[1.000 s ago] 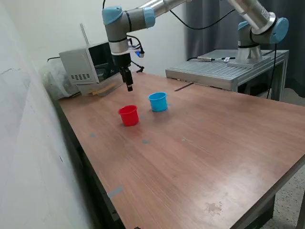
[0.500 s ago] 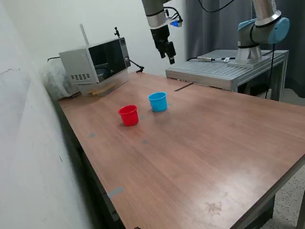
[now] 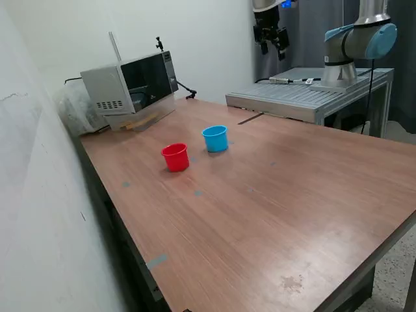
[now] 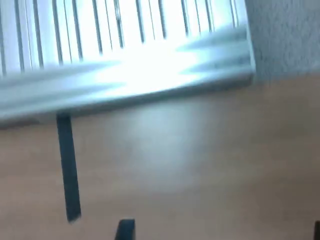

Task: Place red objects in the red bin, and blue objects in the blue bin.

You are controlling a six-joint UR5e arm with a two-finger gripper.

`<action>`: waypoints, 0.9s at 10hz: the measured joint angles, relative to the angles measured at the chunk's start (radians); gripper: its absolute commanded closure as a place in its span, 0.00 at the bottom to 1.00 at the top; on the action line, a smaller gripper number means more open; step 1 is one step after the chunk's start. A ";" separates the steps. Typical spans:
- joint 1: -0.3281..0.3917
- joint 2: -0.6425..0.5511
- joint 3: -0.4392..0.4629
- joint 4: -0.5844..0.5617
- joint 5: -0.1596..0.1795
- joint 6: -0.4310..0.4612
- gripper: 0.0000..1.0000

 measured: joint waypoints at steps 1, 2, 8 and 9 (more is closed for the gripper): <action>0.000 -0.061 0.038 0.038 0.000 0.000 0.00; -0.001 -0.106 0.064 0.075 0.000 -0.001 0.00; -0.008 -0.159 0.097 0.159 -0.003 -0.010 0.00; -0.009 -0.160 0.097 0.160 -0.003 -0.010 0.00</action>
